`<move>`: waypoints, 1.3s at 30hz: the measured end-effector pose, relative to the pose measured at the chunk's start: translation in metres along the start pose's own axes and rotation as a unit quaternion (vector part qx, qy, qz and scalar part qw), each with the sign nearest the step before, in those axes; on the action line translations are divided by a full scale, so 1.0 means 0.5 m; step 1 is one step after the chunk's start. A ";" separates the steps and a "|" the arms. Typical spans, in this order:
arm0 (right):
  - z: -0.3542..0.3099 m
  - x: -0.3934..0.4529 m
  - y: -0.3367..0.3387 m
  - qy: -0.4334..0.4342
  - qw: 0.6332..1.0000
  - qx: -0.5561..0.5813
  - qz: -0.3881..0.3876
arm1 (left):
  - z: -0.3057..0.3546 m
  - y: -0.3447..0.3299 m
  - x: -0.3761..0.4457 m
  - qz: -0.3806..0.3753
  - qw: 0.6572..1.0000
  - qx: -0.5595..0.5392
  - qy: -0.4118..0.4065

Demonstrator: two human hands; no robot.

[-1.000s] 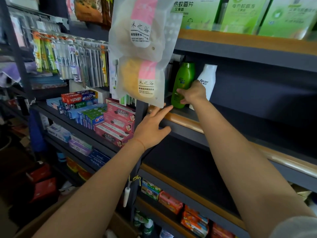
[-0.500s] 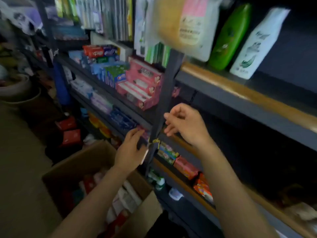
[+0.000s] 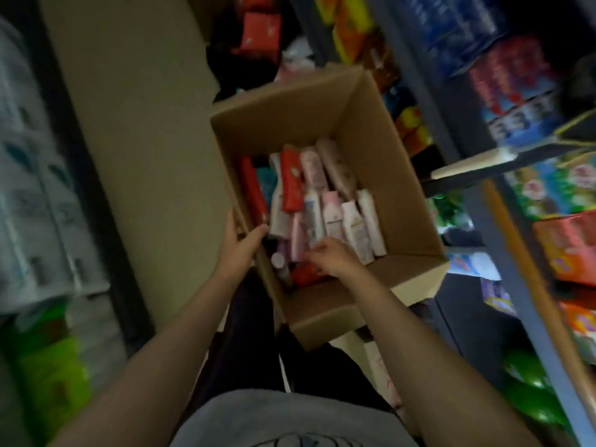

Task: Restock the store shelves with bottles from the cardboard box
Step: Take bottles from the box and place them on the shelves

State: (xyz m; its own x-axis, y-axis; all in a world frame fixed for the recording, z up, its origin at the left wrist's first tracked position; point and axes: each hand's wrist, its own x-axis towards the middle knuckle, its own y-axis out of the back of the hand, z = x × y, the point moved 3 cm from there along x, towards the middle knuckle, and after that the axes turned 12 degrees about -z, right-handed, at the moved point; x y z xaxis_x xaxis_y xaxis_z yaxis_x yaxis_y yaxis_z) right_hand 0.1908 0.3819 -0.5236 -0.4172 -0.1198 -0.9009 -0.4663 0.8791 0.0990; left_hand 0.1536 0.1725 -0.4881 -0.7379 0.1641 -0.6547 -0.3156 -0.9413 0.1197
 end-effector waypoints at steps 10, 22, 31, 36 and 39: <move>-0.035 0.152 -0.127 0.019 0.964 -0.237 -0.120 | -0.004 -0.005 0.017 -0.063 0.993 -0.099 -0.024; -0.114 -0.058 0.032 0.153 0.984 -0.081 -0.029 | 0.109 0.014 -0.049 0.110 0.943 0.246 -0.193; -0.181 -0.475 0.199 0.410 0.890 0.197 -0.037 | 0.368 -0.080 -0.168 -0.223 0.937 0.201 -0.177; -0.161 -0.691 0.249 0.482 0.830 0.272 0.074 | 0.512 -0.201 -0.313 -0.318 0.913 0.060 -0.247; -0.138 -0.804 0.255 0.497 0.819 0.249 0.141 | 0.588 -0.277 -0.401 -0.333 0.899 -0.034 -0.282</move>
State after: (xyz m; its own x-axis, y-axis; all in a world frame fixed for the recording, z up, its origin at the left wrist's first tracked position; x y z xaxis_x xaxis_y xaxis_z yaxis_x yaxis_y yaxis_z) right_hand 0.2453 0.5104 -0.1196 -0.9980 0.0215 -0.0593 0.0310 0.9859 -0.1642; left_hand 0.1694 0.3566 -0.1540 -0.5903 0.8033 -0.0798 -0.7763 -0.5920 -0.2166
